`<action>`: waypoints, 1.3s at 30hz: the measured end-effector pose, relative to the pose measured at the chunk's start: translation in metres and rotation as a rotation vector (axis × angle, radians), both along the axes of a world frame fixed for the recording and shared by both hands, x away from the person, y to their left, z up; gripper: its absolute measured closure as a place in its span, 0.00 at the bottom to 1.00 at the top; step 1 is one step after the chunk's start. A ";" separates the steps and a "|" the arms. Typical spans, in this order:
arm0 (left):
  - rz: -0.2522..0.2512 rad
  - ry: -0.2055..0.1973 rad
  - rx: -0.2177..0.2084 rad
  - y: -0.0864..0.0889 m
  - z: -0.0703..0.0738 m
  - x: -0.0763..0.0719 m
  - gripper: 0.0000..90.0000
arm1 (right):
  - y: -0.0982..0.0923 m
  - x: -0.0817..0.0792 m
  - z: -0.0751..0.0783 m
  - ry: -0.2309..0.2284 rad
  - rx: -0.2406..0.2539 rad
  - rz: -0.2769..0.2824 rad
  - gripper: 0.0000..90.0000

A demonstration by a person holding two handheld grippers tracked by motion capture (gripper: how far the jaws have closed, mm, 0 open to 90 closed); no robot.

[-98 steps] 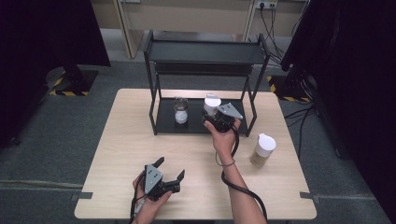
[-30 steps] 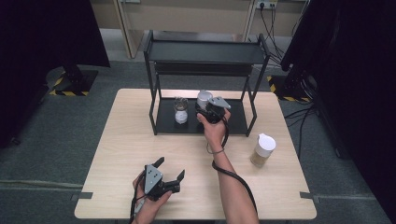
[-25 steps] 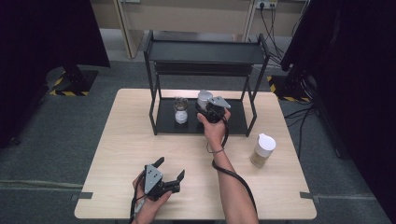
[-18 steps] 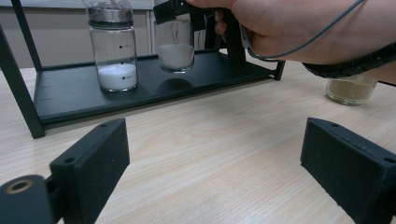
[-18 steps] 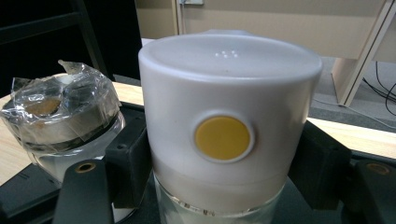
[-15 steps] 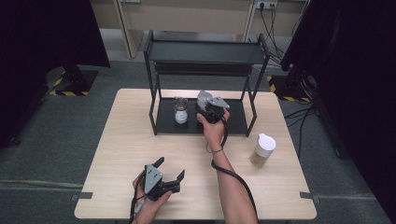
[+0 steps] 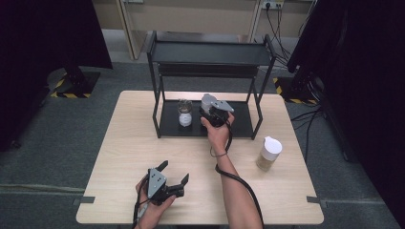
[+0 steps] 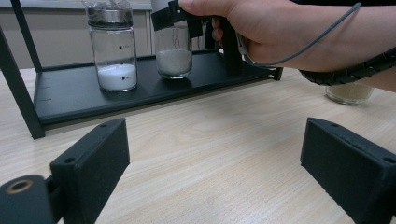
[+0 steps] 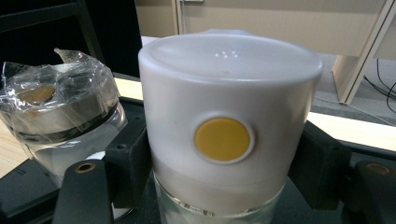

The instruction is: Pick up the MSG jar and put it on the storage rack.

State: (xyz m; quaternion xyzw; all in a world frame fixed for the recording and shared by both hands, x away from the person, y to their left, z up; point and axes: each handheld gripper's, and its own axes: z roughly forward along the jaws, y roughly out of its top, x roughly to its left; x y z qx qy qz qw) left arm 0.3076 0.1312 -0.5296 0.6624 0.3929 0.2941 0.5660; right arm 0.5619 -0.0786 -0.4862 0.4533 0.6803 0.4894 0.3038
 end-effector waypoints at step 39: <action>0.001 -0.004 0.004 0.000 0.000 0.000 0.08 | -0.001 -0.014 0.003 -0.016 0.022 0.007 0.13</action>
